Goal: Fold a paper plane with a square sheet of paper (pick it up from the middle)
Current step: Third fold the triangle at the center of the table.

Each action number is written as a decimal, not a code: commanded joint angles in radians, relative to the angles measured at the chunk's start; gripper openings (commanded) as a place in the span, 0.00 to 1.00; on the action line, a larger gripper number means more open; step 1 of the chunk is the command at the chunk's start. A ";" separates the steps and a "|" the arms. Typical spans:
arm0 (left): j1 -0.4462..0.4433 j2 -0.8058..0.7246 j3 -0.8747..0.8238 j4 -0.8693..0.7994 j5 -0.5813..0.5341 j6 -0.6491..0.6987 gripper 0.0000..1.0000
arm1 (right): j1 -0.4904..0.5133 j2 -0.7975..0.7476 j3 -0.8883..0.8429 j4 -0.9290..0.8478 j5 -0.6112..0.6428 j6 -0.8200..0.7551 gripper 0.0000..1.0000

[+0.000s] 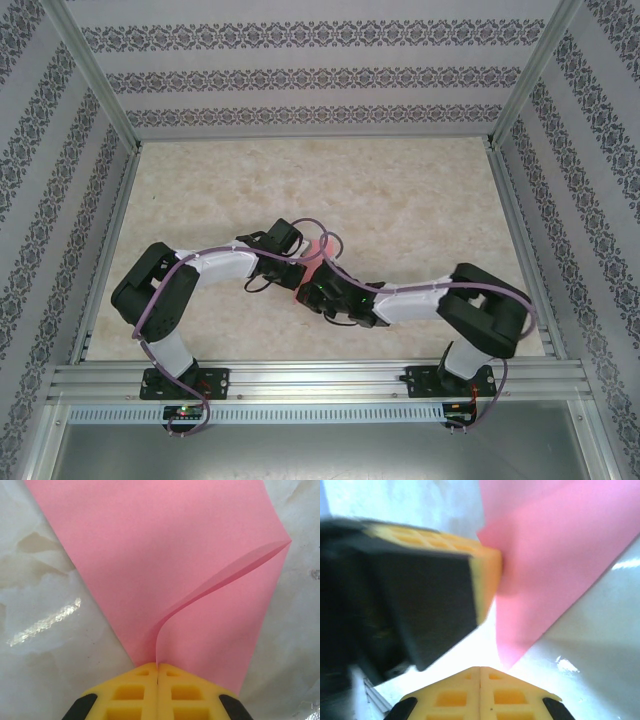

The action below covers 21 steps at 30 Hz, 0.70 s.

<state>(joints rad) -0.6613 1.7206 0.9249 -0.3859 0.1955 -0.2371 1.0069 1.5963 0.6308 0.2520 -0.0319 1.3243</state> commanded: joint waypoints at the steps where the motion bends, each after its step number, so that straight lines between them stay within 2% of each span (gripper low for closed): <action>1: 0.004 0.035 -0.024 -0.044 -0.024 -0.001 0.00 | -0.062 -0.044 -0.037 -0.039 0.018 -0.055 0.07; 10: 0.005 0.040 -0.022 -0.047 -0.023 0.000 0.00 | -0.203 0.044 -0.018 0.110 -0.133 -0.111 0.07; 17: 0.005 0.041 -0.018 -0.049 -0.023 0.001 0.00 | -0.225 0.134 0.055 0.098 -0.183 -0.142 0.07; 21: 0.004 0.038 -0.015 -0.052 -0.023 0.001 0.00 | -0.228 0.191 0.099 0.009 -0.177 -0.159 0.07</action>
<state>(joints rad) -0.6613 1.7206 0.9249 -0.3859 0.1959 -0.2371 0.7891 1.7550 0.6964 0.3019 -0.1944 1.2011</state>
